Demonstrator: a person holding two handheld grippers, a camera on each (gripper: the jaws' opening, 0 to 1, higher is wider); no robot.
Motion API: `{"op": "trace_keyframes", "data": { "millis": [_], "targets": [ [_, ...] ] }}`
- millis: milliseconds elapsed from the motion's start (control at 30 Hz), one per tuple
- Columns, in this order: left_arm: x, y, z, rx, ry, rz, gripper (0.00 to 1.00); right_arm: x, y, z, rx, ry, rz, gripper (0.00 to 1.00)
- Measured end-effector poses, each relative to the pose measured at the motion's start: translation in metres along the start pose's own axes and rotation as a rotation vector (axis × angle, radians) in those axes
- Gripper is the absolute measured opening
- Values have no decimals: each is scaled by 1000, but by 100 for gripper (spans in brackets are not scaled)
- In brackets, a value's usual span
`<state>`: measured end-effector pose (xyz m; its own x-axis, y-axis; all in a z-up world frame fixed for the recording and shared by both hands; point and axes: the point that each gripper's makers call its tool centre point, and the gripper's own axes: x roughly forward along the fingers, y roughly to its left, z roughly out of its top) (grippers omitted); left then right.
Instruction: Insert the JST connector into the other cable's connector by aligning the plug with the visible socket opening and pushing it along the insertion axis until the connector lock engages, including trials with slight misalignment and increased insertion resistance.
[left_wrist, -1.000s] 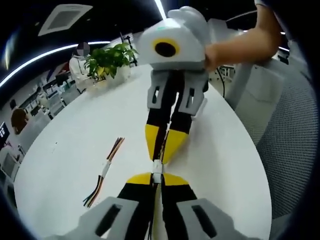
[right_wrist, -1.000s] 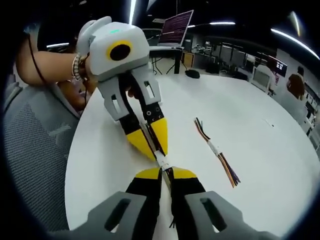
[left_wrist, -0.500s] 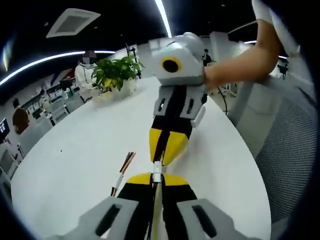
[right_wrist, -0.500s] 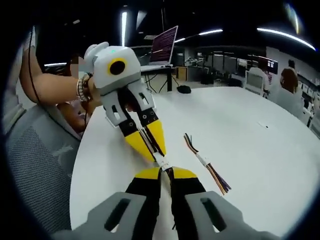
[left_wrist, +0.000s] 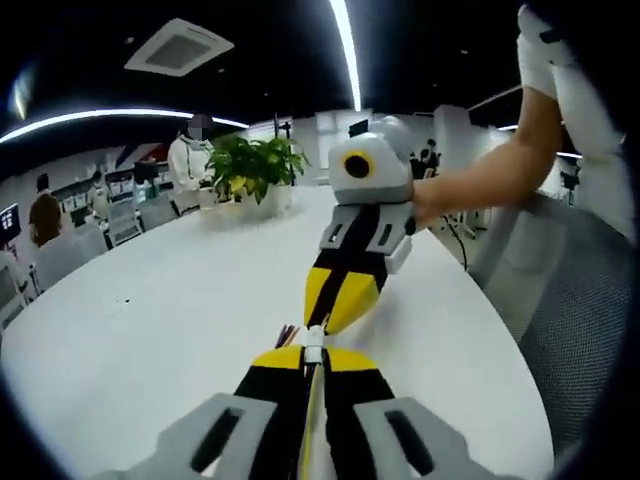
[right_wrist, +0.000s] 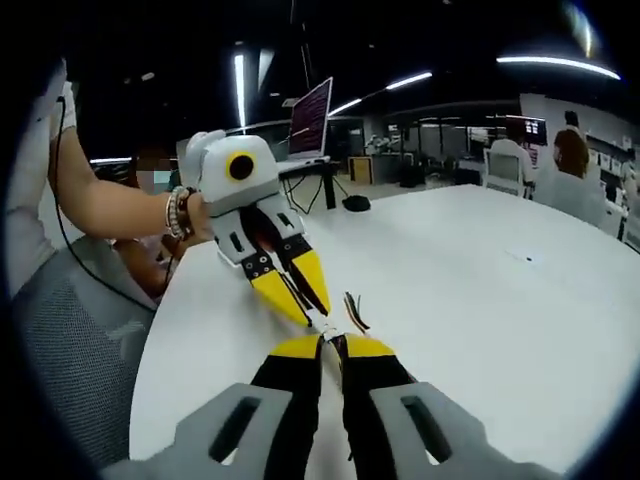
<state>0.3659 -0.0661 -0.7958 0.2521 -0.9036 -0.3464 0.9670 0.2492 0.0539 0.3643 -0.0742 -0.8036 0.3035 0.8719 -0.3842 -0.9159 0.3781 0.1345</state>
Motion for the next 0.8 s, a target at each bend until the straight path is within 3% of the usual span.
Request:
{"op": "trace_keyframes", "data": {
  "millis": [267, 533, 800],
  "targets": [
    [11, 13, -17, -65, -9, 3, 1, 10, -14, -15, 31, -3, -15, 4],
    [20, 15, -42, -47, 73, 13, 1, 25, -19, -35, -25, 45, -41, 4],
    [20, 20, -49, -35, 109, 38, 1, 29, -22, -40, -54, 69, -62, 4]
  ]
}}
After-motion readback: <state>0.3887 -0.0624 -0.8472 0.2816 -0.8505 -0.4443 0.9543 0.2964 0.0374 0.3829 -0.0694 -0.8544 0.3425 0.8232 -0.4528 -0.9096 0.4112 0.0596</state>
